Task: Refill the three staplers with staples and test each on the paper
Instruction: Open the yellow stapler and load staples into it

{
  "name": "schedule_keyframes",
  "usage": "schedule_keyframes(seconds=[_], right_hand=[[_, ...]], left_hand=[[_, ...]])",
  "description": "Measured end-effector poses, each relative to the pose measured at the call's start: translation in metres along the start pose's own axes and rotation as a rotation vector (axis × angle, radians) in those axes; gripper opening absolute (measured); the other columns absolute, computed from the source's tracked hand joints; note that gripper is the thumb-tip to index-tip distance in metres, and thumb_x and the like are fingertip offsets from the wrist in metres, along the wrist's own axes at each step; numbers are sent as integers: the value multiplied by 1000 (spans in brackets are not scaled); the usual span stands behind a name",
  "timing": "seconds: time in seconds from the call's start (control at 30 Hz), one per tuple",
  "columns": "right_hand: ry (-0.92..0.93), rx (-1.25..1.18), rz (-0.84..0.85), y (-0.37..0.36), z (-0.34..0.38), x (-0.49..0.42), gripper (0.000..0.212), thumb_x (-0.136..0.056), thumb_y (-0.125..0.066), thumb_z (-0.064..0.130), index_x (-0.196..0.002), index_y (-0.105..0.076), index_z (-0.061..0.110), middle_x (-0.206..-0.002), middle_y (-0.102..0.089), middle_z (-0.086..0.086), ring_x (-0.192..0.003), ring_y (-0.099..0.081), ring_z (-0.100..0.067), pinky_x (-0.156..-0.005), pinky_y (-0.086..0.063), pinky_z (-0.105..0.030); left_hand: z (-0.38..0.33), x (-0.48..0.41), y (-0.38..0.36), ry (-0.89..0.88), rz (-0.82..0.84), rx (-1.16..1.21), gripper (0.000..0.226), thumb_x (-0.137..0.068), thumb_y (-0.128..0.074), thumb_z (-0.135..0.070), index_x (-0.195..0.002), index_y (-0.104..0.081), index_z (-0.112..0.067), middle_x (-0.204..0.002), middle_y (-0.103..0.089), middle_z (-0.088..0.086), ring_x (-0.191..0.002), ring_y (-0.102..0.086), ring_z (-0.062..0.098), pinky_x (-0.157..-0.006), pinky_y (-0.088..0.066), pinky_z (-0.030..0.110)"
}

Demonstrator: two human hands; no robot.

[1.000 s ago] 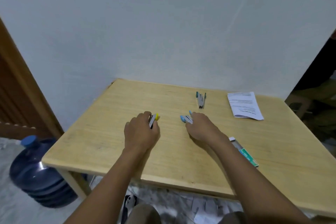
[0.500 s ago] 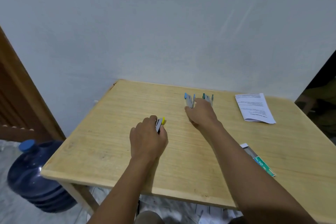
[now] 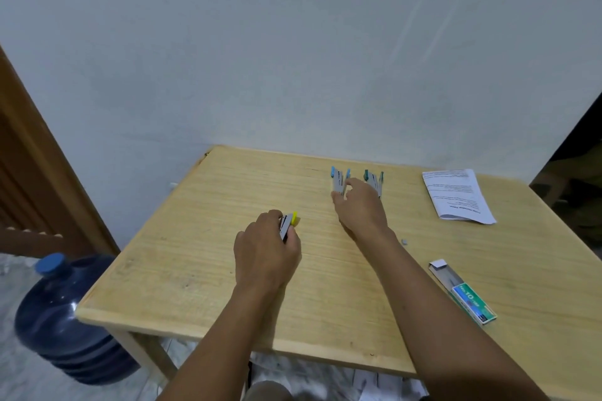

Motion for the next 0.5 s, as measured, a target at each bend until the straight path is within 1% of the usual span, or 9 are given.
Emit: schedule_keyframes(seconds=[0.07, 0.13, 0.17, 0.2, 0.27, 0.33, 0.37, 0.43, 0.5], right_hand=[[13, -55, -39, 3, 6, 14, 41, -96, -54, 41, -131, -58, 19, -117, -67, -1, -99, -65, -19, -80, -50, -33], [-26, -183, 55, 0, 13, 30, 41, -92, -54, 51, -121, -63, 24, -109, -69, 5, -89, -65, -15, -82, -54, -37], [-73, -295, 145, -4, 16, 39, 41, -89, -55, 56, -113, -67, 25, -101, -71, 4, -81, -65, -15, -78, -56, -39], [-127, -402, 240, -7, 18, 47, 41, -87, -57, 58, -106, -69, 24, -93, -72, 1, -73, -65, -16, -72, -56, -39], [-155, -528, 359, -8, 22, 65, 37, -90, -59, 54, -95, -72, 20, -79, -72, -4, -59, -59, -17, -59, -48, -34], [-111, -556, 341, -4, 26, 79, 37, -94, -58, 48, -90, -74, 14, -71, -68, -4, -51, -55, -14, -53, -43, -29], [-94, -559, 307, -1, 28, 86, 38, -95, -58, 47, -88, -74, 13, -69, -68, -3, -51, -55, -13, -52, -43, -27], [-77, -573, 243, 8, 28, 98, 36, -96, -57, 44, -86, -74, 14, -70, -70, 1, -57, -60, -10, -55, -44, -25], [-56, -605, 203, 16, 26, 107, 32, -97, -57, 38, -86, -74, 14, -73, -71, 2, -61, -61, -9, -60, -46, -26]], left_hand=[[-3, 1, 2, -4, -8, 42, 15, -87, -54, -28, -74, -49, -23, -66, -51, -8, -57, -50, 12, -58, -38, 32], [-6, 3, 6, -39, -24, 75, 4, -87, -56, -29, -85, -56, -25, -74, -58, -10, -63, -54, 11, -58, -42, 30], [-8, 4, 7, -69, -40, 87, 7, -87, -58, -29, -92, -59, -26, -80, -62, -10, -67, -57, 12, -60, -45, 30], [-10, 5, 9, -111, -58, 91, 14, -87, -59, -29, -100, -60, -25, -87, -65, -9, -72, -60, 13, -62, -48, 32], [-14, 8, 12, -220, -88, 69, 27, -87, -58, -31, -112, -60, -21, -97, -68, -4, -78, -64, 18, -65, -52, 37], [-19, 13, 15, -328, -104, 29, 33, -87, -54, -34, -117, -57, -20, -96, -68, -1, -76, -64, 20, -62, -52, 38], [-21, 15, 16, -373, -118, 16, 33, -87, -54, -34, -117, -55, -20, -95, -67, 0, -74, -64, 21, -60, -52, 37], [-26, 21, 20, -424, -150, 17, 37, -86, -58, -32, -119, -53, -18, -93, -68, 1, -68, -63, 21, -57, -51, 33], [-31, 28, 25, -397, -146, 79, 45, -84, -64, -30, -124, -50, -16, -84, -65, -2, -59, -59, 18, -53, -47, 29]])
Point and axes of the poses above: each hand's wrist, its own x-axis away from the middle knuckle, its own y-axis out of the back of the hand, z = x × y, the point moved 3 cm from there along -x, towards the middle knuckle
